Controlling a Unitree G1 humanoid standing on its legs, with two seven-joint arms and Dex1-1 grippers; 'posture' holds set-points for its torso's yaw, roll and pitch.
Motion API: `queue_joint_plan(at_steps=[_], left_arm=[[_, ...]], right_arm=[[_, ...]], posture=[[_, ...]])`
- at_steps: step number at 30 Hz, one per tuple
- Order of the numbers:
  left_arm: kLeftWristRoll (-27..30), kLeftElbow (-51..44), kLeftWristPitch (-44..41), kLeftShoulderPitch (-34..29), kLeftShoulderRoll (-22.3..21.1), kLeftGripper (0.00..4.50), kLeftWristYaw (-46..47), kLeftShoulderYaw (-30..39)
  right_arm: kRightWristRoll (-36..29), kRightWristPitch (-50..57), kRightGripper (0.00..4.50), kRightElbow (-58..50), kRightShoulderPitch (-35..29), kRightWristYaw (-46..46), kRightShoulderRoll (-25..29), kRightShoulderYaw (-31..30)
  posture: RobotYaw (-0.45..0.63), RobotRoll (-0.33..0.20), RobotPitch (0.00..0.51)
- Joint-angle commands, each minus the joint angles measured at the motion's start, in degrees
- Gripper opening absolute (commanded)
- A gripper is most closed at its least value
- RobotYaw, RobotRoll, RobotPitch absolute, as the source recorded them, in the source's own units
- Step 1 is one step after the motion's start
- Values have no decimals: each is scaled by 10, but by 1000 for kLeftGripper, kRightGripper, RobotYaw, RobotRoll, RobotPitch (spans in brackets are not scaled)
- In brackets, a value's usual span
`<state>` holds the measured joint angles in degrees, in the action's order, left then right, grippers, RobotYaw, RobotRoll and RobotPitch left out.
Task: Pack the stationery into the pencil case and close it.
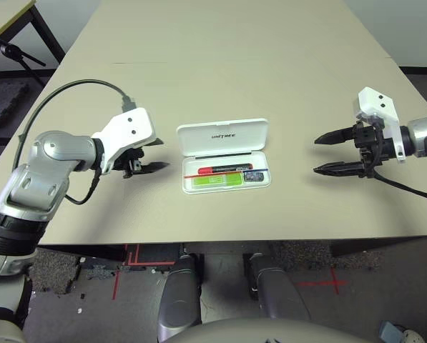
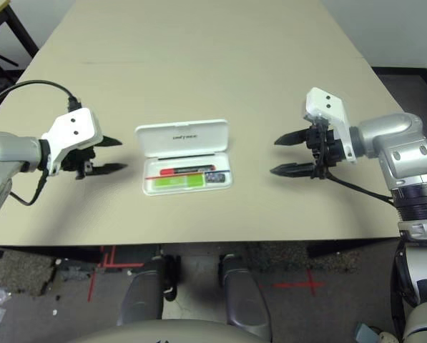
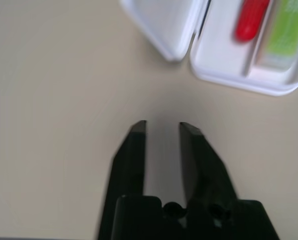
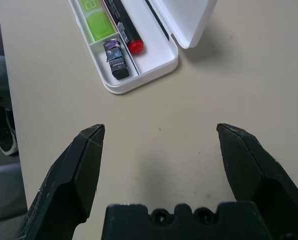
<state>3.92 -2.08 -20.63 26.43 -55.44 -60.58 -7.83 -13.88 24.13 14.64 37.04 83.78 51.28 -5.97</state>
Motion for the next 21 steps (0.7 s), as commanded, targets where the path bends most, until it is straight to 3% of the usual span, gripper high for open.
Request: queue_joint_plan(at_steps=[1, 4, 7, 13, 21], left_arm=[[-38, 39, 27, 14, 9, 39, 22, -11], [-85, 107, 51, 62, 53, 39, 107, -8], [-95, 150, 62, 93, 96, 39, 149, -2], [-90, 199, 80, 113, 158, 39, 172, -2], [-87, 227, 100, 123, 205, 39, 170, -8]], right_arm=[[-2, -3, 4500, -5, -2, -2, -2, -1], [0, -4, 4500, -5, -1, -3, -4, -4], [0, -4, 4500, -8, -3, 1, -3, -6], [5, -8, 4500, -8, -2, 1, -1, -8], [8, -11, 4500, -11, -10, 1, 3, -6]], posture=[[-8, 0, 153], [-7, 0, 152], [-7, 0, 152], [-24, 0, 145], [-29, 0, 143]])
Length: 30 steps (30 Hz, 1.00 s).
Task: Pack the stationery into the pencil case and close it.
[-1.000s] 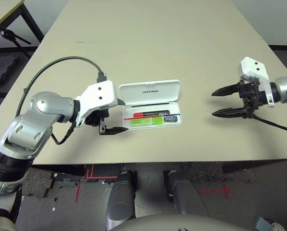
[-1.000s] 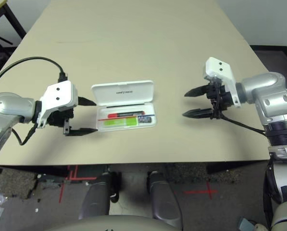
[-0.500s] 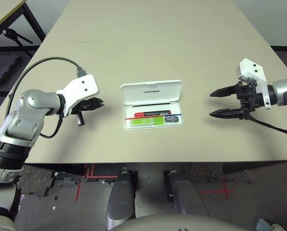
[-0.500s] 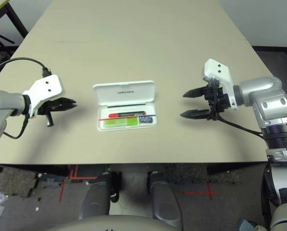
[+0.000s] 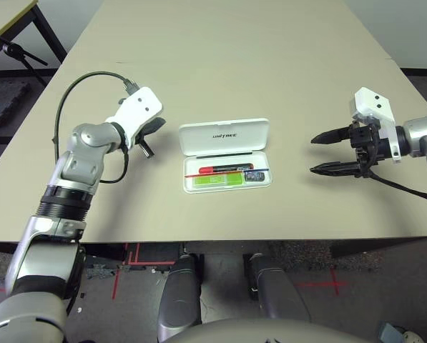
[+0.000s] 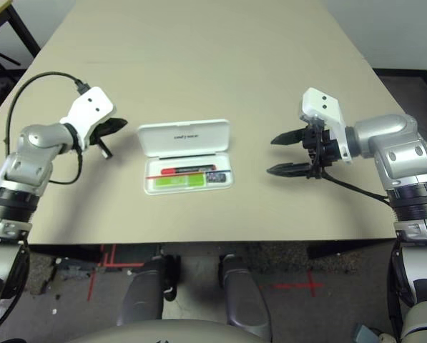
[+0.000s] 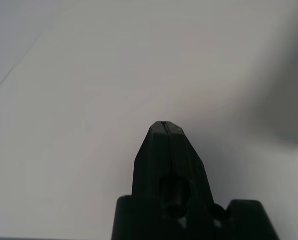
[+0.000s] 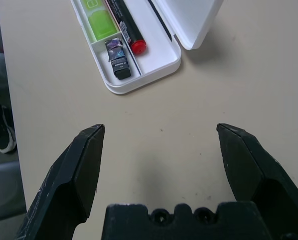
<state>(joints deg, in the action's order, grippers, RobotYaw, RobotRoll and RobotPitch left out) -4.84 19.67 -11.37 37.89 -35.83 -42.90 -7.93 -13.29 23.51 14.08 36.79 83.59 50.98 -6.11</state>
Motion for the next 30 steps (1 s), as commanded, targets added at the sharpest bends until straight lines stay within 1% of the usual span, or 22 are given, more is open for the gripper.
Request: queue_joint_plan(at_steps=[1, 6, 10, 16, 18, 22, 30], left_arm=[[3, 7, 7, 9, 13, 39, -10, -7], [26, -24, -2, 4, 36, 39, -33, -3], [49, -55, -8, -2, 44, 39, -59, 0], [127, -146, -22, -40, 39, 39, -141, 2], [142, -176, -34, -55, 35, 39, -160, -5], [140, -205, -47, -74, 29, 39, -175, -23], [65, -172, 6, -95, 20, 39, -163, -78]], right_arm=[[2, -5, 4500, -5, -7, 2, 6, -4], [3, -5, 4500, -8, -11, 1, 7, -4], [5, -5, 4500, -6, -9, -1, 5, -6], [11, -9, 4500, -1, -6, -7, -1, -9], [15, -12, 4500, 1, -6, -9, -4, -11], [19, -14, 4500, 3, -5, -11, -7, -13], [22, -15, 4500, 2, -6, -16, -10, -13]], posture=[[-29, 0, 143], [-38, 0, 145], [-37, 0, 145], [-34, 0, 146], [-33, 0, 146], [-33, 0, 146], [-35, 0, 148]])
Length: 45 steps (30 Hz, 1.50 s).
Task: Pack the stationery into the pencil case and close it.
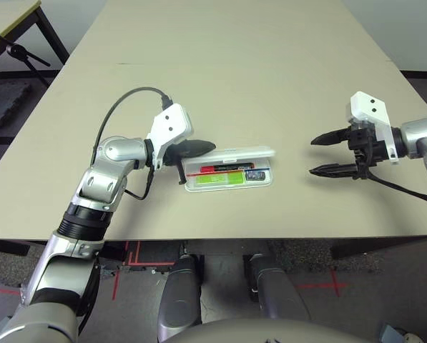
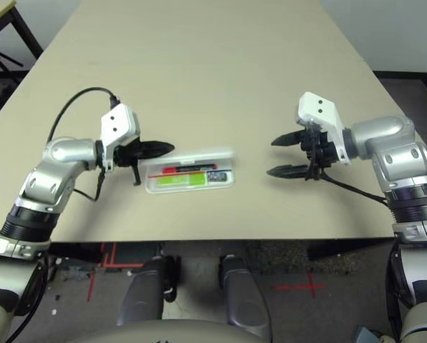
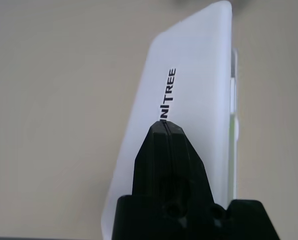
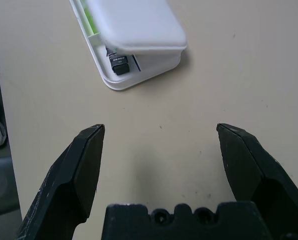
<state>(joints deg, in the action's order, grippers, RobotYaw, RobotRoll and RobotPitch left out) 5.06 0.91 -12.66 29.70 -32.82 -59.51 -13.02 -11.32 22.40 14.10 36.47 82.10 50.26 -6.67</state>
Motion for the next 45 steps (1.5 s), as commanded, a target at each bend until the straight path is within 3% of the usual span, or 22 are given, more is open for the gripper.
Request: queue_joint_plan(at_steps=[1, 11, 16, 20, 24, 33, 39, 45], left_arm=[[-40, 19, 24, -15, -11, 39, 4, -31], [-98, 45, 55, -25, -34, 39, -11, -80], [-88, 27, 47, -41, -32, 39, -18, -84], [-36, 25, 44, -42, -1, 39, 13, -26], [24, 35, 25, -32, 23, 997, 52, 55], [109, 74, 26, -25, 79, 4481, 182, 214], [97, 164, 100, 0, 100, 4481, 332, 305], [85, 229, 159, 7, 99, 4481, 442, 351]], right_arm=[[2, -4, 4500, 1, -3, -2, -3, -7], [6, -6, 4500, 2, -2, -11, -9, -9], [7, -8, 4500, 3, -4, -17, -16, -10], [10, -19, 4500, 14, 0, -43, -33, 0], [7, -59, 4500, 59, 14, -123, -91, 29], [2, -150, 4500, 188, 50, -365, -210, 129], [6, -253, 4500, 289, 78, -603, -245, 222], [12, -332, 4500, 344, 64, -717, -252, 257]], posture=[[-36, 0, 148], [-38, 0, 149], [-40, 0, 150], [-42, 0, 152], [-41, 0, 152], [-17, 0, 146], [-10, 0, 137], [-13, 0, 135]])
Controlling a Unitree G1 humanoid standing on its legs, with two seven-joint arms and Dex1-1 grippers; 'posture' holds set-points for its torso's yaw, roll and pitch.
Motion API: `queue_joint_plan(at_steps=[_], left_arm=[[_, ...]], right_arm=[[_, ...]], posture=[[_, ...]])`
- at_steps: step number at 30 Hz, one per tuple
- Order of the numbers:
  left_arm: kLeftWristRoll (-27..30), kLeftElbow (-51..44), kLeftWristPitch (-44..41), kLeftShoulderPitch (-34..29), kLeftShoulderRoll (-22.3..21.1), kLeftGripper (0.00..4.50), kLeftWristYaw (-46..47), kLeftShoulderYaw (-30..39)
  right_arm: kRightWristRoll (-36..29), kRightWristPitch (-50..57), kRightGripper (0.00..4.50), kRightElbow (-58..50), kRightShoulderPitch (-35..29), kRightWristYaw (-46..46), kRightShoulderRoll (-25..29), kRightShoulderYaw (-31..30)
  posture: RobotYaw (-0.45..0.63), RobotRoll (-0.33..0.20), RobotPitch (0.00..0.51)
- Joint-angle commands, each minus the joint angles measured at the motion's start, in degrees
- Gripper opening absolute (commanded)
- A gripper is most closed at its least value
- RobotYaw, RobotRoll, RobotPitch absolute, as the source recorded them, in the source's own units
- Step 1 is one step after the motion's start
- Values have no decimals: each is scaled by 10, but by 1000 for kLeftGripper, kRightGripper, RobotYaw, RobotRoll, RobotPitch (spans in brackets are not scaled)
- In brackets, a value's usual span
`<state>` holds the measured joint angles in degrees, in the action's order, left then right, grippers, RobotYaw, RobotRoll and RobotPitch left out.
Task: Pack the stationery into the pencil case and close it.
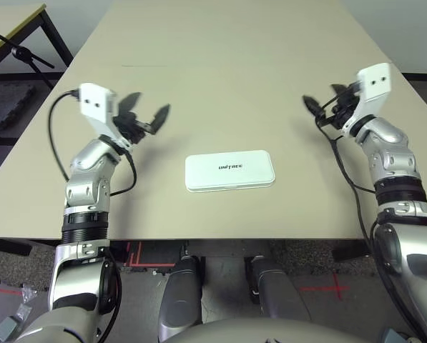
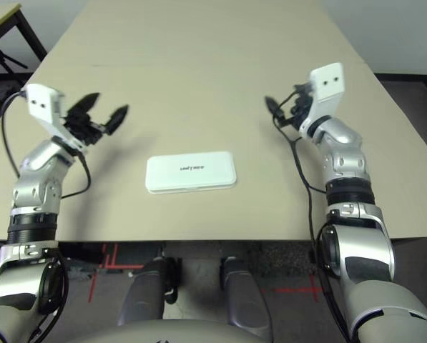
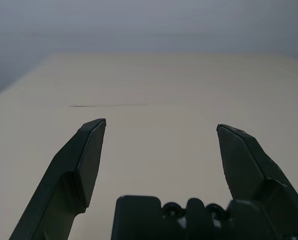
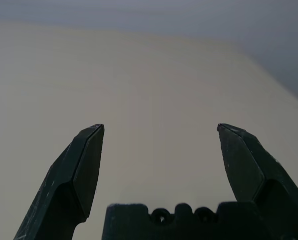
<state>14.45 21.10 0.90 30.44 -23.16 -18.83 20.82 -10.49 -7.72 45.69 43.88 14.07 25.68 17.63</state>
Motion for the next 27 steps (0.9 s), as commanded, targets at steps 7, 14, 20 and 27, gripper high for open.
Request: queue_joint_plan(at_steps=[7, 14, 20, 27], left_arm=[[-17, 65, 60, 3, -10, 4481, 67, 16], [-22, 56, 68, -4, -3, 4481, 86, 3], [-26, 22, 61, -26, 4, 4481, 93, -9], [-26, 18, 60, -30, 1, 4481, 97, -10]], right_arm=[[-1, -64, 4500, 80, 3, -66, 4, 22], [1, -77, 4500, 108, 17, -56, 1, 14], [5, -85, 4500, 135, 34, -49, -9, 4], [10, -95, 4500, 146, 49, -47, -16, -3]], posture=[[-8, 0, 139], [26, 0, 151], [64, 0, 154], [52, 0, 135]])
